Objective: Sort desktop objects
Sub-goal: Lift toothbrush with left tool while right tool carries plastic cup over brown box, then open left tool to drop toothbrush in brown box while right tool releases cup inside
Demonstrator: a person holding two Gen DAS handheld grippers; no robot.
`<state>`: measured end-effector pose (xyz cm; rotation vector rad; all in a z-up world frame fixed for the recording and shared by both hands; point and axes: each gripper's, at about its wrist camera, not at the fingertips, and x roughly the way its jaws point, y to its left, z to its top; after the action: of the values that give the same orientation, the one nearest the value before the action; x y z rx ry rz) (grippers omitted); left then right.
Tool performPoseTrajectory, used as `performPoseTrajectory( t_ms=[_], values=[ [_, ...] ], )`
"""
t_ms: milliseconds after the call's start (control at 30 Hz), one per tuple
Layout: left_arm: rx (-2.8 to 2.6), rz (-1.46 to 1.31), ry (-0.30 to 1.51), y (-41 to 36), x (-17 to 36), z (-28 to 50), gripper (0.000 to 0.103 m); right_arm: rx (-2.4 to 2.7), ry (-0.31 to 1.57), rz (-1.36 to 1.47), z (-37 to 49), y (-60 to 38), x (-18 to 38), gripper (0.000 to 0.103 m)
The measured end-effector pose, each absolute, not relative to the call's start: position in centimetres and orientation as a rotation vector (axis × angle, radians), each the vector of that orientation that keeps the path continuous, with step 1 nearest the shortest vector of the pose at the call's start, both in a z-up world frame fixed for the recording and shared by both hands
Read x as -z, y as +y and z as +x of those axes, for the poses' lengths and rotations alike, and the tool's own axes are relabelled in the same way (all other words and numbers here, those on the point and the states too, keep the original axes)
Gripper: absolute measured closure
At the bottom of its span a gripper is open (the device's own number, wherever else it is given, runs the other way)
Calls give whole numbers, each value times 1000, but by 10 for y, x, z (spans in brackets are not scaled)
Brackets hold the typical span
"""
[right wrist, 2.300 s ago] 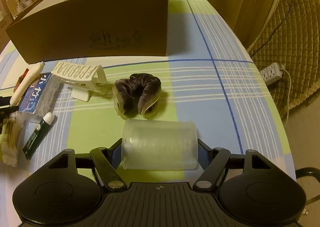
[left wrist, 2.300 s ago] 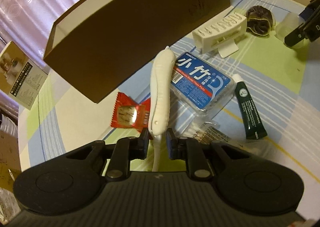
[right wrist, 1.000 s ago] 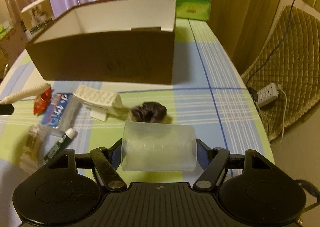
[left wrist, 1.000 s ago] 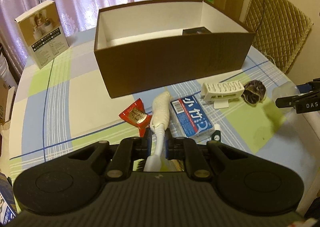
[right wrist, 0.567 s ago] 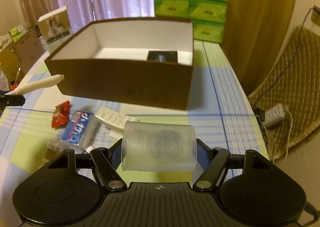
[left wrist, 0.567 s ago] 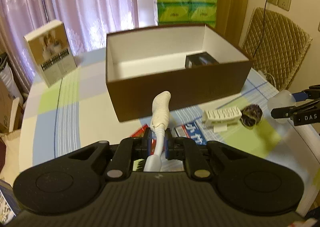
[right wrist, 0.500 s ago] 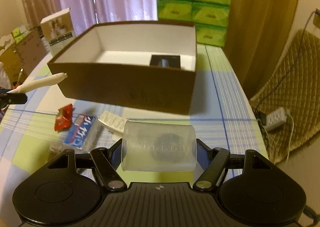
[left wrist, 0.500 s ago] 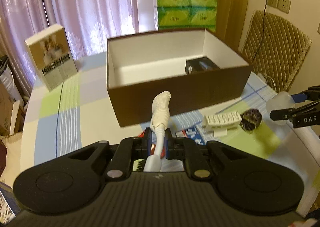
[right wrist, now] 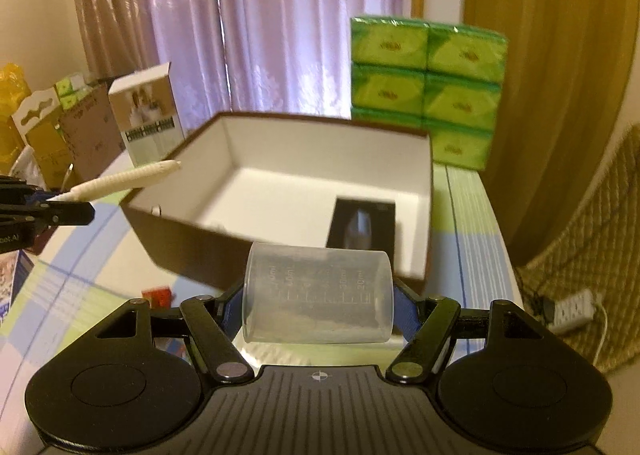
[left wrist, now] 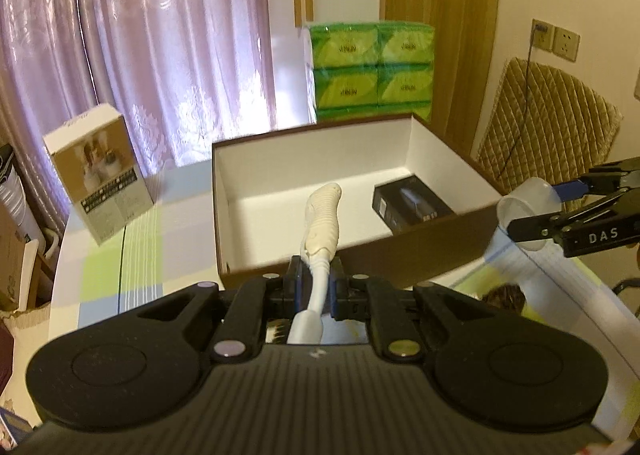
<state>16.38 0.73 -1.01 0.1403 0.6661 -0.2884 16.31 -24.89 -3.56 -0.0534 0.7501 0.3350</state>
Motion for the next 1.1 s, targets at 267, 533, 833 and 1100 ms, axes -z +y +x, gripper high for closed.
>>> performPoseTrajectory(
  t_ms=[267,533,833,1100],
  values=[
    [290,141,652,-2,5,217,94,-366,730,-48,222,-233,35,34],
    [277,126,699,-8,20,275,94,-406,764,-46,277,-212,52,34],
    [234,117,781,-8,53,333,94,-467,813,-84,335,-187,81,34],
    [189,108,872,-6,89,376,94,-472,887,-112,373,-176,112,34]
  ],
)
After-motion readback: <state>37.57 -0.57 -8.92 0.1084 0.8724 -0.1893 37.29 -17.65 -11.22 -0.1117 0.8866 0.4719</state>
